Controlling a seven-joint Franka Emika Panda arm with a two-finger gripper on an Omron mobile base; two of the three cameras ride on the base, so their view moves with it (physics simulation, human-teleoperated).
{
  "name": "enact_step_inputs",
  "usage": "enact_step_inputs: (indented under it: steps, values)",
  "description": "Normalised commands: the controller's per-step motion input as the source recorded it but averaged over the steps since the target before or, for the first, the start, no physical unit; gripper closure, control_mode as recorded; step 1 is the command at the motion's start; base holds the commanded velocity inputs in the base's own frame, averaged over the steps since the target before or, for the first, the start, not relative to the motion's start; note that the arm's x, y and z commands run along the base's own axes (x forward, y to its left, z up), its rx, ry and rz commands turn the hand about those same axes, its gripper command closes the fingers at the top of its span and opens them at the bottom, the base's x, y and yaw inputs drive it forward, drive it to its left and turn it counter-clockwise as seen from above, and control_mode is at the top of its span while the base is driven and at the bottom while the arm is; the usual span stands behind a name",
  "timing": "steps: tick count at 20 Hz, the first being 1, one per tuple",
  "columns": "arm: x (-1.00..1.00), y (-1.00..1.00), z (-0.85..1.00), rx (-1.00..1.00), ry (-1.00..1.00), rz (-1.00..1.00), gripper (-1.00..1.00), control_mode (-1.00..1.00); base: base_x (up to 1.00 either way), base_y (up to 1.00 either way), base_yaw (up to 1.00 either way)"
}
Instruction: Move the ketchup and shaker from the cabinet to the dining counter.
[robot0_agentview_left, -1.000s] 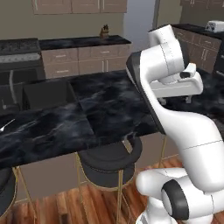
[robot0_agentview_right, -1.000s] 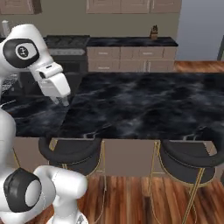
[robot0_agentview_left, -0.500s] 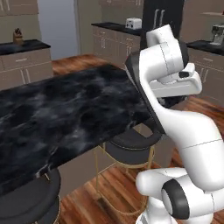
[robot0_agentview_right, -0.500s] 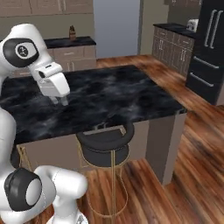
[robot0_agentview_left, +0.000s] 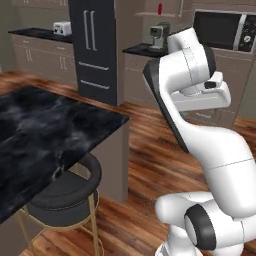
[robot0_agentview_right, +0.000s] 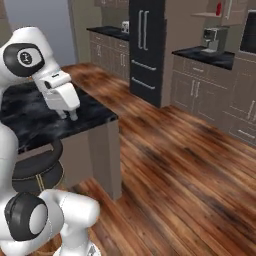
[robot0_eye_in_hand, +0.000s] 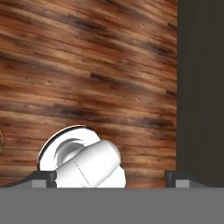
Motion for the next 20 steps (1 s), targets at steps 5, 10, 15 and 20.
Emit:
enact_step_inputs:
  steps: [5, 10, 15, 20]
  values:
    - [0.0, 0.0, 0.0, 0.0, 0.0, 0.0, -1.0, 1.0, 0.6, -1.0, -0.49]
    - [0.0, 0.0, 0.0, 0.0, 0.0, 0.0, -1.0, 1.0, 1.0, -0.69, -0.28]
    - [0.0, 0.0, 0.0, 0.0, 0.0, 0.0, -1.0, 1.0, 1.0, -0.1, -0.02]
    - [0.0, 0.0, 0.0, 0.0, 0.0, 0.0, -1.0, 1.0, 1.0, 0.03, 0.29]
